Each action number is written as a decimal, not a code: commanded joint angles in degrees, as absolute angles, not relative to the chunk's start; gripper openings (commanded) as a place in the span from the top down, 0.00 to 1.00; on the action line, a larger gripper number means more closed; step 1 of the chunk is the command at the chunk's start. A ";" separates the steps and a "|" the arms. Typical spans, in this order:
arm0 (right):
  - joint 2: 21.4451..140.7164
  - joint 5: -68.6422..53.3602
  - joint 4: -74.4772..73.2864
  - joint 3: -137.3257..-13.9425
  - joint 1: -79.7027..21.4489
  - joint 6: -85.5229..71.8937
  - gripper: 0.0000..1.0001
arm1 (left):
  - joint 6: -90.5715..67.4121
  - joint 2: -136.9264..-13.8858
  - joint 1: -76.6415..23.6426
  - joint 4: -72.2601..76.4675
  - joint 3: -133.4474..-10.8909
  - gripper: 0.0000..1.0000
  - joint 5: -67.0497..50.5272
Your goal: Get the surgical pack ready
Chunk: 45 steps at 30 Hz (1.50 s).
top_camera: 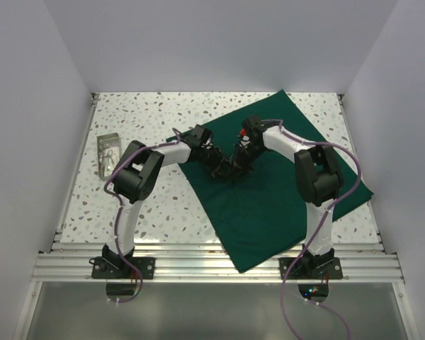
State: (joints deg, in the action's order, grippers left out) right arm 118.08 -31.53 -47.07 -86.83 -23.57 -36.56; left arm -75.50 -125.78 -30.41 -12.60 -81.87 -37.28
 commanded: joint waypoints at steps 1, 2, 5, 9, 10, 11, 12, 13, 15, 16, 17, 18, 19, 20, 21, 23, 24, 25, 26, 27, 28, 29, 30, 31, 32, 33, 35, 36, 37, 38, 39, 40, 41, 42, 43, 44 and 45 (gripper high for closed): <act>116.28 -34.19 -46.41 -89.30 -23.73 -37.35 1.00 | -75.50 -125.42 -31.03 -9.49 -81.83 0.61 -37.53; 116.28 -34.19 -46.32 -89.21 -23.73 -37.44 1.00 | -75.67 -125.25 -31.03 -9.23 -81.48 0.69 -37.79; 116.10 -34.28 -46.14 -89.03 -23.73 -37.27 1.00 | -75.67 -124.81 -31.03 -8.62 -80.69 0.79 -37.97; 116.37 -34.37 -46.93 -89.82 -23.64 -37.01 1.00 | -75.50 -124.72 -30.94 -7.91 -80.51 1.00 -38.58; 116.37 -33.58 -47.80 -90.43 -23.73 -36.39 0.97 | -75.24 -124.46 -30.85 -7.91 -80.42 1.00 -38.50; 116.19 -32.62 -50.07 -91.92 -23.56 -35.60 0.87 | -74.45 -124.19 -30.68 -8.08 -80.51 1.00 -38.41; 115.93 -31.82 -51.23 -92.63 -23.12 -34.90 0.82 | -73.66 -124.02 -30.50 -8.61 -80.68 1.00 -38.41; 114.62 -31.03 -52.20 -93.07 -22.77 -33.59 0.78 | -72.61 -123.67 -30.41 -10.53 -81.12 1.00 -37.80; 112.95 -28.06 -55.18 -94.83 -21.63 -32.09 0.68 | -67.96 -123.31 -29.71 -13.34 -83.66 1.00 -37.09; 111.46 -27.34 -57.37 -96.40 -21.27 -30.34 0.62 | -63.42 -123.14 -29.36 -17.19 -86.54 1.00 -36.22; 110.75 -26.64 -58.26 -97.02 -20.83 -29.45 0.60 | -60.85 -122.96 -29.18 -20.01 -88.40 1.00 -35.51; 110.13 -26.02 -59.14 -97.64 -20.05 -27.96 0.59 | -58.12 -122.61 -29.01 -23.08 -90.25 1.00 -33.42; 109.69 -24.97 -60.46 -98.60 -19.69 -27.17 0.57 | -53.14 -122.09 -28.39 -27.73 -93.05 1.00 -32.18; 109.08 -24.53 -61.08 -98.96 -19.43 -26.46 0.57 | -50.91 -121.47 -27.95 -29.43 -93.86 1.00 -31.04; 108.90 -24.00 -61.34 -99.05 -19.25 -25.24 0.57 | -48.89 -120.68 -27.34 -30.92 -94.39 1.00 -29.98; 108.55 -22.94 -61.09 -97.83 -19.34 -24.35 0.57 | -42.58 -117.70 -24.45 -33.48 -94.13 1.00 -27.60; 108.46 -23.46 -60.65 -96.95 -19.25 -24.00 0.56 | -40.28 -116.03 -21.74 -36.62 -94.13 1.00 -25.07; 108.37 -23.81 -59.77 -95.12 -19.25 -23.91 0.56 | -35.03 -115.41 -20.14 -38.22 -94.22 1.00 -23.66; 108.28 -24.34 -59.07 -93.97 -19.34 -23.91 0.56 | -32.28 -114.88 -18.47 -39.97 -94.31 1.00 -22.16; 107.76 -25.13 -58.11 -92.74 -19.34 -24.17 0.57 | -29.73 -114.44 -16.72 -41.90 -94.65 1.00 -18.41; 107.49 -25.75 -56.62 -90.64 -19.25 -24.26 0.56 | -25.36 -114.43 -13.31 -46.27 -95.70 1.00 -15.85; 107.23 -26.80 -56.08 -89.75 -19.25 -24.26 0.56 | -23.31 -114.17 -11.71 -47.88 -96.06 1.00 -13.21; 107.05 -27.15 -55.81 -89.13 -19.34 -24.17 0.56 | -21.55 -113.82 -8.73 -49.90 -96.24 1.00 -7.88; 107.14 -27.42 -55.72 -88.43 -19.34 -23.91 0.56 | -18.57 -113.47 -7.40 -50.53 -96.24 1.00 -5.04; 107.05 -27.42 -55.90 -88.33 -19.34 -23.47 0.56 | -17.41 -113.12 -6.25 -50.80 -96.24 1.00 -2.14; 107.14 -27.33 -56.16 -88.24 -19.25 -22.60 0.56 | -16.36 -112.68 -5.28 -51.15 -96.24 1.00 3.11; 107.14 -26.98 -56.69 -87.98 -19.25 -21.80 0.56 | -13.63 -112.68 -2.64 -51.33 -96.50 1.00 6.84; 107.14 -27.16 -56.60 -87.63 -19.34 -21.71 0.56 | -12.93 -113.11 -1.94 -51.59 -96.76 1.00 9.64; 106.79 -27.68 -55.82 -86.93 -19.34 -21.97 0.56 | -11.79 -113.38 -0.54 -51.94 -97.38 1.00 11.06; 106.61 -28.47 -55.29 -86.31 -19.25 -22.32 0.56 | -11.08 -113.73 -0.09 -51.77 -97.30 1.00 12.81; 106.44 -29.69 -54.67 -85.79 -19.34 -23.11 0.56 | -9.86 -114.51 1.57 -51.77 -97.56 1.00 15.79; 106.17 -30.23 -53.62 -84.91 -19.25 -23.46 0.56 | -9.41 -115.22 2.10 -52.55 -98.25 1.00 16.86; 106.08 -30.50 -53.44 -84.64 -19.34 -23.55 0.56 | -9.06 -115.75 2.72 -52.91 -98.70 1.00 18.01; 106.08 -30.32 -53.52 -84.55 -19.34 -23.47 0.56 | -8.44 -116.36 3.51 -52.56 -99.14 1.00 19.93; 106.17 -30.24 -53.87 -84.72 -19.25 -23.29 0.55 | -7.48 -116.54 3.78 -52.30 -99.23 1.00 20.65; 106.17 -30.06 -54.14 -84.90 -19.34 -22.77 0.55 | -7.12 -117.07 4.04 -52.12 -99.23 1.00 22.57; 106.26 -29.80 -54.40 -85.16 -19.25 -22.59 0.55 | -6.77 -117.42 4.57 -52.12 -99.58 1.00 23.46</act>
